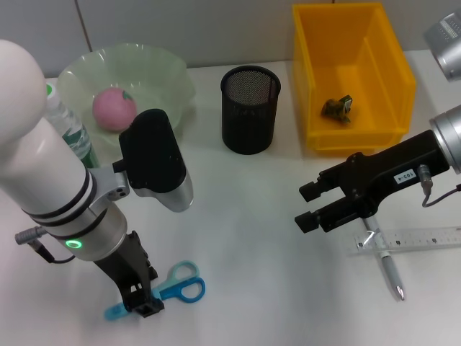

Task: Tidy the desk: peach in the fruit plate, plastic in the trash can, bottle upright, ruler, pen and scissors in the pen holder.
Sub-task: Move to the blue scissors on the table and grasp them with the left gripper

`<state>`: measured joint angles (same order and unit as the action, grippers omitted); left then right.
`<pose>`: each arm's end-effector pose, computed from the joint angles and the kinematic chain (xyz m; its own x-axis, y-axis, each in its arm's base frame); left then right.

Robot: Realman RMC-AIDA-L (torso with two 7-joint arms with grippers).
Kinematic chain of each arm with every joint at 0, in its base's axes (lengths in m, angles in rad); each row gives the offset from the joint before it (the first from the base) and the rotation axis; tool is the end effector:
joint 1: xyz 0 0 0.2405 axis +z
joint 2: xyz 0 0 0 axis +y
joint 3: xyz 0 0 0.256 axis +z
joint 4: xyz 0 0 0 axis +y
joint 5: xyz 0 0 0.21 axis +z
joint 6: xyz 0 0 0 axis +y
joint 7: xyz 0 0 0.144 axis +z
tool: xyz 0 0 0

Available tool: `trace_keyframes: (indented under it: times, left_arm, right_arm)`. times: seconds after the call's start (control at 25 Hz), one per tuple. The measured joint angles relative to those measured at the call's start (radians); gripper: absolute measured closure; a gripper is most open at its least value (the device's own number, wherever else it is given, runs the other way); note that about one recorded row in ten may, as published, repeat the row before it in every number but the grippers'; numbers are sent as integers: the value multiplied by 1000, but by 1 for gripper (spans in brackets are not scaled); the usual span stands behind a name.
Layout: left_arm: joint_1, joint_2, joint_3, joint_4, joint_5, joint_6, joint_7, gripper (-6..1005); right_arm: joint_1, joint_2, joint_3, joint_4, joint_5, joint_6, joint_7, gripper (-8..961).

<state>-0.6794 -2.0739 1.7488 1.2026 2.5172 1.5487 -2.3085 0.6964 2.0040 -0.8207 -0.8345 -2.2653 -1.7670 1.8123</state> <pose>-0.1719 0.3181 -0.0694 0.8096 0.2076 -0.5490 0.1872 -0.9778 -0.0936 0.2184 0.3497 0.0274 0.8657 -0.4847 -0.1254 -0.4826 -0.8745 0.0483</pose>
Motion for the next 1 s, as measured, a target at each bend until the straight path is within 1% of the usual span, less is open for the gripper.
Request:
trace_keyframes:
  times: [1.0]
  left_arm:
    - [-1,0,22,-2,-1,-11,0,536]
  right_arm:
    - [8,2,0,0,-7,5,-1,231]
